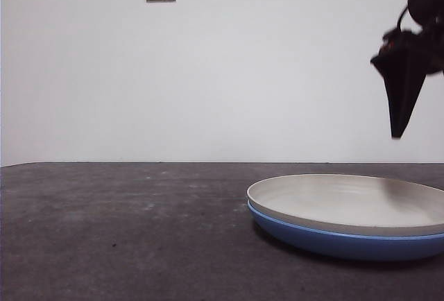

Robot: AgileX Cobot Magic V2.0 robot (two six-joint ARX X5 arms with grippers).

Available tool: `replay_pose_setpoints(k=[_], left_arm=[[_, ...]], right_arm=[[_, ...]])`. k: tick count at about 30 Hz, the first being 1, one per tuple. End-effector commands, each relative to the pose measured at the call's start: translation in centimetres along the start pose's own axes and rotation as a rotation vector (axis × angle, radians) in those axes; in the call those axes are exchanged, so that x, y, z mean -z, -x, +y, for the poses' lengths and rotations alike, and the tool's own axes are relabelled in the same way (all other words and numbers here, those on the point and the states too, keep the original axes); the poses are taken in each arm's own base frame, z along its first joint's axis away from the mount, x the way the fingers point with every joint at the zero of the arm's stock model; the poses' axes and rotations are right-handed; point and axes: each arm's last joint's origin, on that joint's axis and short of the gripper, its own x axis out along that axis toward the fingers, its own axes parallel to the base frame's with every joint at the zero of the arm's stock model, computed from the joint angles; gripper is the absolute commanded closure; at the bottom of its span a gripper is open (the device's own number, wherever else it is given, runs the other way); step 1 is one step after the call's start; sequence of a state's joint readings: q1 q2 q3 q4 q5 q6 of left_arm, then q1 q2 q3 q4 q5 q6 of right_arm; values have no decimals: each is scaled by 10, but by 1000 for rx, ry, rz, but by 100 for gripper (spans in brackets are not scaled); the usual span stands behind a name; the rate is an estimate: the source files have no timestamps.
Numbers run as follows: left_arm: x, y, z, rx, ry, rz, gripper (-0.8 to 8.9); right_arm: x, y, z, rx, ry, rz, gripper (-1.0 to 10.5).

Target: Pick up the white plate, put it on the blue plate, put it on desk

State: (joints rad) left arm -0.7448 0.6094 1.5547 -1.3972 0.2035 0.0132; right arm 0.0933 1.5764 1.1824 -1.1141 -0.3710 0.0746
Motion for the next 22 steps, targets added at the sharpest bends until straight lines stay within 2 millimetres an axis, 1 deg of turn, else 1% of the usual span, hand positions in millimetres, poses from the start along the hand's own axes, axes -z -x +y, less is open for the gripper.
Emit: replay_pose_setpoints(k=[1, 6, 9, 12, 17, 19, 21, 22], left_arm=[[-2, 2, 0, 3, -16, -14, 155], [-2, 2, 0, 2, -23, -14, 155], [-2, 2, 0, 2, -28, -14, 155], [-2, 2, 0, 3, -28, -15, 155], [-2, 2, 0, 2, -27, -15, 155], [-2, 2, 0, 2, -27, -15, 155], [-2, 2, 0, 2, -27, -15, 155], [-2, 2, 0, 2, -27, -15, 155]], right_arm=[[-4, -12, -6, -24, 16, 8, 404], [-3, -34, -21, -34, -12, 22, 404], [-3, -45, -26, -87, -20, 26, 404], [-5, -53, -28, -130, -18, 20, 413], [-8, -63, -32, -148, -22, 29, 466], [-9, -67, -33, -160, -27, 39, 468], [-10, -70, -34, -161, -28, 43, 502], [-11, -71, -34, -162, -26, 44, 539]])
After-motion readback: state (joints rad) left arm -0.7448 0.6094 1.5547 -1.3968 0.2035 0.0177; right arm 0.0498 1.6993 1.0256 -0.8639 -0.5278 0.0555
